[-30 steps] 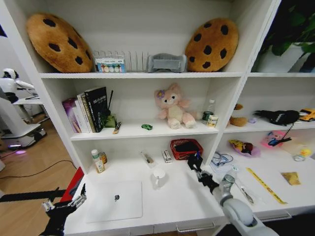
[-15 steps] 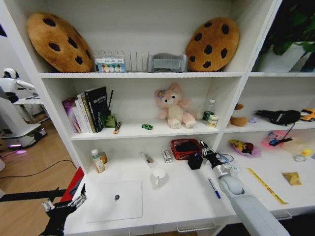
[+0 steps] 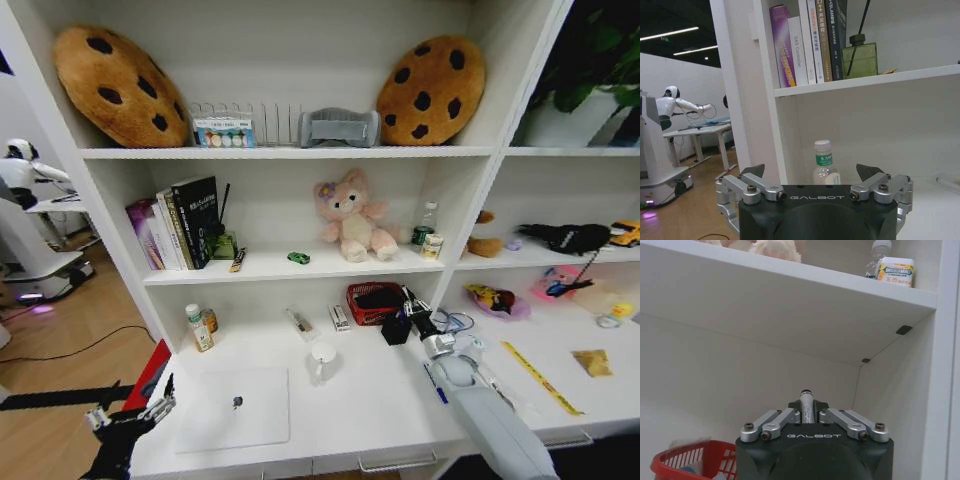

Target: Organize the objects on the table.

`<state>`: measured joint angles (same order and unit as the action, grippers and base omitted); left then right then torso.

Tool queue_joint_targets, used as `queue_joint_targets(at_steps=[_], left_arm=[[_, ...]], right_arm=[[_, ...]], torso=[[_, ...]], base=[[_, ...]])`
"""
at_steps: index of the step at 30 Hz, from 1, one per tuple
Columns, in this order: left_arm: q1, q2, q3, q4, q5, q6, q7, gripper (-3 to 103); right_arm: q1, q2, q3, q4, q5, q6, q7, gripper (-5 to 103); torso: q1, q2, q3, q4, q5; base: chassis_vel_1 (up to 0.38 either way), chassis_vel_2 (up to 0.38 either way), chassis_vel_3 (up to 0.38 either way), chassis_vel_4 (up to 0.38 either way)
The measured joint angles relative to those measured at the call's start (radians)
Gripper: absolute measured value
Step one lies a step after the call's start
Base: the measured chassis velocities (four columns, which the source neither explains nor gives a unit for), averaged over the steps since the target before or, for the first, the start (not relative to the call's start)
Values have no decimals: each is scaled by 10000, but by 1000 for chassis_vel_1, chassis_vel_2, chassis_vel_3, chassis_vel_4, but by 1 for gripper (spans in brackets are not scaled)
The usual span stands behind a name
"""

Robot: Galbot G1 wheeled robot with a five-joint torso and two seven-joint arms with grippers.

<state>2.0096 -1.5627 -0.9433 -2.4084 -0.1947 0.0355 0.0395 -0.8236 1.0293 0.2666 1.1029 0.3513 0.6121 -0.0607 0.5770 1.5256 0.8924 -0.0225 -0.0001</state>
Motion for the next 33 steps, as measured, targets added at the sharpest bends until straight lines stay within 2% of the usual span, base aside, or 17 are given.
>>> queue_joint_targets(at_steps=[6, 9, 11, 12, 16, 17, 20, 21, 23, 24, 25, 26, 27, 28, 30, 31, 33], left_arm=[[0, 0, 0, 0, 0, 0, 0, 100], [0, 0, 0, 0, 0, 0, -1, 100], [0, 0, 0, 0, 0, 0, -1, 100], [0, 0, 0, 0, 0, 0, -1, 100], [0, 0, 0, 0, 0, 0, 0, 100], [0, 0, 0, 0, 0, 0, 0, 100], [-1, 0, 0, 0, 1, 0, -1, 100], [-1, 0, 0, 0, 1, 0, -1, 100], [0, -1, 0, 0, 0, 0, -1, 100], [0, -1, 0, 0, 0, 0, -1, 100], [0, 0, 1, 0, 0, 0, 4, 100], [0, 0, 0, 0, 1, 0, -3, 100], [0, 0, 0, 0, 1, 0, -3, 100], [0, 0, 1, 0, 0, 0, 0, 100], [-1, 0, -1, -2, 1, -1, 0, 100], [-1, 0, -1, -2, 1, -1, 0, 100], [0, 0, 0, 0, 1, 0, 0, 100]], right_arm=[[199, 251, -223, -167, -161, 85, 175, 8], [99, 230, -224, -63, -138, 33, 184, 15], [-46, 163, -191, 66, -83, -51, 171, 25], [-46, 163, -191, 66, -83, -51, 171, 25], [-343, 13, -9, 510, 160, -153, 106, 41], [-343, 13, -9, 510, 160, -153, 106, 41], [-1119, -375, 278, 1911, 557, -744, -51, 58], [-1119, -375, 278, 1911, 557, -744, -51, 58], [-2363, -808, 754, 3814, 1332, -1897, -62, 69], [-2363, -808, 754, 3814, 1332, -1897, -62, 69], [-3319, -1053, 1145, 5133, 1700, -2823, 23, 74], [-3959, -1174, 1400, 5852, 1804, -3324, 279, 80], [-3959, -1174, 1400, 5852, 1804, -3324, 279, 80], [-4613, -1254, 1661, 6554, 1860, -3859, 599, 85], [-5957, -1429, 2429, 7834, 2373, -5689, 1191, 95], [-5957, -1429, 2429, 7834, 2373, -5689, 1191, 95], [-6995, -1570, 3196, 8642, 3795, -7772, 1562, 100]], torso=[[-1, 0, 0, 0, 1], [0, 0, 0, -1, 1], [-2, 0, 0, -2, 1], [-2, 0, 0, -2, 1], [-2, 0, -1, 0, 1], [-2, 0, -1, 0, 1], [-1, 0, -1, 0, 2], [-1, 0, -1, 0, 2], [-2, 1, -1, -2, 3], [-2, 1, -1, -2, 3], [-2, 1, -2, -3, 1], [-3, 2, -2, 0, -4], [-3, 2, -2, 0, -4], [-3, 2, -2, -4, 0], [-3, 3, -3, -4, -1], [-3, 3, -3, -4, -1], [-4, 3, -3, -5, 1]], base=[[0, 0, 0, 0], [0, 0, 0, 0], [0, 0, 0, 0], [0, 0, 0, 0], [0, 0, 0, 0], [0, 0, 0, 0], [0, 0, 0, 0], [0, 0, 0, 0], [0, 0, 0, 0], [0, 0, 0, 0], [0, 0, 0, 0], [0, 0, 0, 0], [0, 0, 0, 0], [0, 0, 0, 0], [0, 0, 0, 0], [0, 0, 0, 0], [0, 0, 0, 0]])
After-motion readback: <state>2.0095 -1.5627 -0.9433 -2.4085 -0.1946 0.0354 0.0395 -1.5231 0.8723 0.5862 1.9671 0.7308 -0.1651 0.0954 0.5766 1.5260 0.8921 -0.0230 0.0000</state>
